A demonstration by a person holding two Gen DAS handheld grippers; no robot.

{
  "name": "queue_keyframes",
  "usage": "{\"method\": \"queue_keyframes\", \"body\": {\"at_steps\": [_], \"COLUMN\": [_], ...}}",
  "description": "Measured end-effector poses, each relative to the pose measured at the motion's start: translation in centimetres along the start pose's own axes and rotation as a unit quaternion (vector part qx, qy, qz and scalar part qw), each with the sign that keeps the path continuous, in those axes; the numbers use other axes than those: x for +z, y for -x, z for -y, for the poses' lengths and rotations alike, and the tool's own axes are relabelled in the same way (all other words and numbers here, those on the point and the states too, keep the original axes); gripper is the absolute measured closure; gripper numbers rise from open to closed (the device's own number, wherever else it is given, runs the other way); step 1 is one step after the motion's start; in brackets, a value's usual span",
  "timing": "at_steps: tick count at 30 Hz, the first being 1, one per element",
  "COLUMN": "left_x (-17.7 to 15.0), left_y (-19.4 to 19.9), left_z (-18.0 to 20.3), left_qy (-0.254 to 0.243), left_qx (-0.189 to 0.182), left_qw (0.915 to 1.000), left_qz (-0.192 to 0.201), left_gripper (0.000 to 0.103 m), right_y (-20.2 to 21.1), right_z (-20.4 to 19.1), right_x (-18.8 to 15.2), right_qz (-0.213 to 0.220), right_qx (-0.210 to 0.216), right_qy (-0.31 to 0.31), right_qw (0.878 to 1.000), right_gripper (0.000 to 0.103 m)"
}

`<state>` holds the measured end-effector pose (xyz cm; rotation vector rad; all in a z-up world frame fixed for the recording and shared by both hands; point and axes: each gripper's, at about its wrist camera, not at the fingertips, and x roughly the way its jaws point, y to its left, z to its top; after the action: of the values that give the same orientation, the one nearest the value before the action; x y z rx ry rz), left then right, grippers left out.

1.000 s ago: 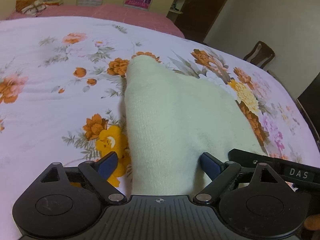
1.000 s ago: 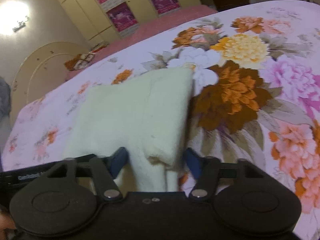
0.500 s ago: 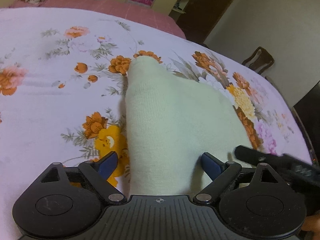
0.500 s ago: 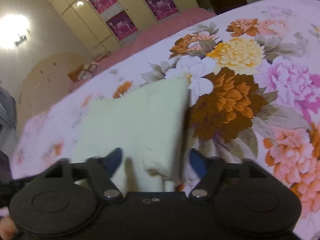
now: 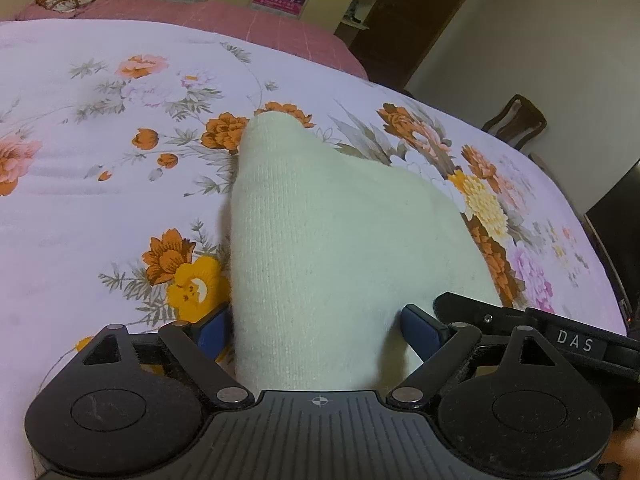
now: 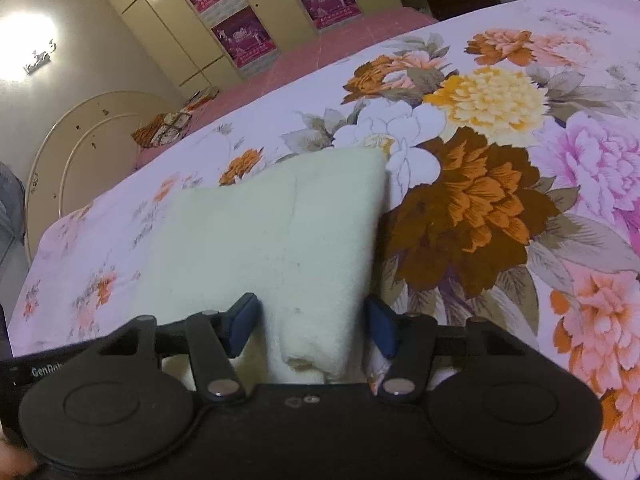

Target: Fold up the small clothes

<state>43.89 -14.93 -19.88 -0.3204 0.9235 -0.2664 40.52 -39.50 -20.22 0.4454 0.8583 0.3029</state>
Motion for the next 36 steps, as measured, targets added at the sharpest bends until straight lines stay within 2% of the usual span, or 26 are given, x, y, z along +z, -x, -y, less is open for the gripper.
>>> {"method": "queue_keyframes", "body": {"at_steps": [1,6,8,9,11,14,18,20,22,25,30,36], "left_x": [-0.1,0.0,0.0,0.1,0.3,0.2,0.2,0.0,0.0,0.2,0.5,1.1], "left_y": [0.0,-0.1,-0.1,0.1,0.7,0.5,0.0,0.5,1.0,1.8,3.8,7.6], "left_z": [0.0,0.4,0.4,0.3,0.2,0.3,0.0,0.8,1.0,0.8,0.5,-2.4], "left_qy": [0.0,0.007,0.006,0.01,0.017,0.009,0.027,0.003,0.0,0.006,0.0,0.008], "left_qx": [0.0,-0.006,-0.006,-0.008,-0.013,-0.011,-0.011,-0.005,-0.006,-0.01,-0.015,-0.009], "left_qw": [1.0,0.9999,1.0,0.9999,0.9998,0.9999,0.9996,1.0,0.9999,0.9998,0.9994,0.9983], "left_qz": [0.001,-0.004,-0.004,-0.004,-0.002,0.0,-0.005,0.004,0.011,0.017,0.031,0.057], "left_gripper": [0.015,0.03,0.037,0.041,0.055,0.056,0.056,0.061,0.062,0.063,0.063,0.063], "right_y": [0.0,-0.4,-0.6,-0.6,-0.2,0.0,-0.8,-0.7,-0.2,0.8,2.0,2.7], "right_z": [0.1,0.0,-0.1,-0.1,-0.3,-0.1,0.1,-0.1,-0.5,-1.3,-2.9,-6.6], "right_x": [0.0,0.0,0.0,0.0,0.0,0.0,-0.1,0.0,-0.1,0.0,0.5,0.4], "right_qz": [-0.003,-0.007,-0.005,-0.008,-0.006,-0.004,-0.002,-0.001,0.005,0.024,0.043,0.053], "right_qx": [0.004,0.007,0.011,0.018,0.018,0.021,0.02,0.019,0.019,0.022,0.04,0.063], "right_qy": [-0.003,0.0,0.0,-0.005,-0.002,-0.01,-0.027,-0.028,-0.022,-0.013,-0.008,0.007], "right_qw": [1.0,1.0,1.0,1.0,1.0,1.0,0.999,0.999,1.0,0.999,0.998,0.997], "right_gripper": [0.043,0.044,0.05,0.056,0.063,0.065,0.058,0.062,0.07,0.072,0.072,0.072]}}
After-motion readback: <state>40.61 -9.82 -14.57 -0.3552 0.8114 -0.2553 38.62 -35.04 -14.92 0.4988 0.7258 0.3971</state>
